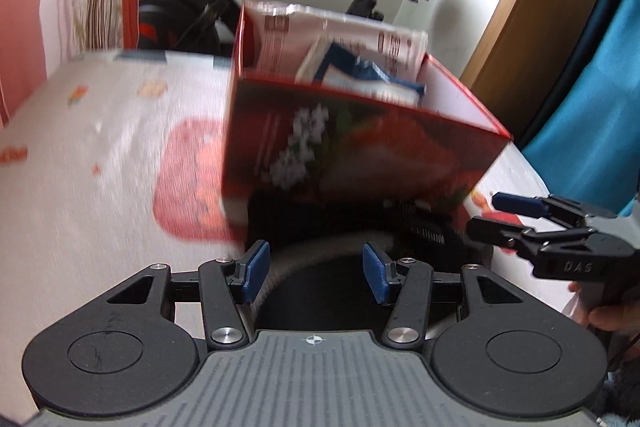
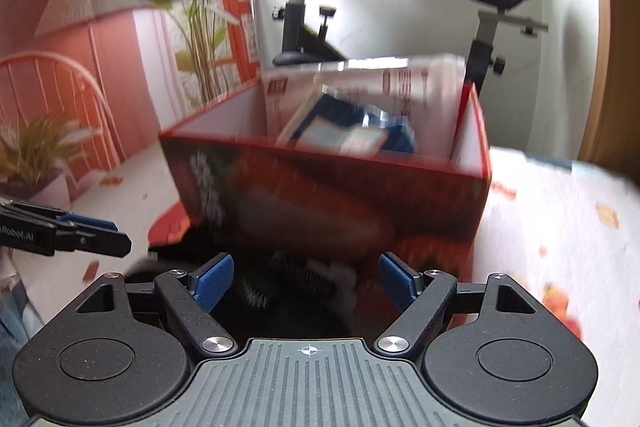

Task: Organize soft objects
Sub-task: 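Open the left gripper and withdraw from the red box, then move the left tool down onto the black eye mask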

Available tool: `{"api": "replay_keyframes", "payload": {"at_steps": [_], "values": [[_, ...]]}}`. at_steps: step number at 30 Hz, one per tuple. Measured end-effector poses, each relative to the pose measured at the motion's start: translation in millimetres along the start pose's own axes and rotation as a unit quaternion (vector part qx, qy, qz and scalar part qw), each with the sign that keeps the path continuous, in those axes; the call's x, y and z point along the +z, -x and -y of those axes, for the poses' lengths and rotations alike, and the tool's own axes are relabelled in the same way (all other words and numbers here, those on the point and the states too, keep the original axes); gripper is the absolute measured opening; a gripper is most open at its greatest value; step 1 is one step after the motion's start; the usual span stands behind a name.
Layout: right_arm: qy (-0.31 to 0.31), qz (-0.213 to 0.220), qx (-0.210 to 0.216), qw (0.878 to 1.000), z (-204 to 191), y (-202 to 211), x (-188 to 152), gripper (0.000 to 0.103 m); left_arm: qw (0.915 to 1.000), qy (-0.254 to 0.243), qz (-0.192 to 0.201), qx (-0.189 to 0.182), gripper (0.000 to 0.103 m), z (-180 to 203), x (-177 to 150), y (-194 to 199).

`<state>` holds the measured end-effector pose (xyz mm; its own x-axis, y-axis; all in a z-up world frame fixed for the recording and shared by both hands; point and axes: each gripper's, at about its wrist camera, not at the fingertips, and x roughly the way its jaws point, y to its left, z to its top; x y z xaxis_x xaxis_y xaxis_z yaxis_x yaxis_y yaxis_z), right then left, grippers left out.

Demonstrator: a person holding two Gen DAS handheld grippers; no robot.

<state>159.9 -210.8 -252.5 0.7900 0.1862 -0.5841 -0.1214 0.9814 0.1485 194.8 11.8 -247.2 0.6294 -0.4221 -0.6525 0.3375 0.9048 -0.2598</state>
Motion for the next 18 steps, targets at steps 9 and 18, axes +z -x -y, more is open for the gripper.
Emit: {"api": "replay_keyframes", "payload": {"at_steps": [9, 18], "values": [[0.0, -0.036, -0.009, 0.999, -8, -12, -44, 0.078, 0.9991, 0.027, -0.028, 0.016, 0.054, -2, -27, -11], [-0.018, -0.037, -0.003, 0.999, -4, -16, -47, 0.085, 0.9984, 0.036, -0.038, 0.022, 0.056, -4, -36, -8]]}}
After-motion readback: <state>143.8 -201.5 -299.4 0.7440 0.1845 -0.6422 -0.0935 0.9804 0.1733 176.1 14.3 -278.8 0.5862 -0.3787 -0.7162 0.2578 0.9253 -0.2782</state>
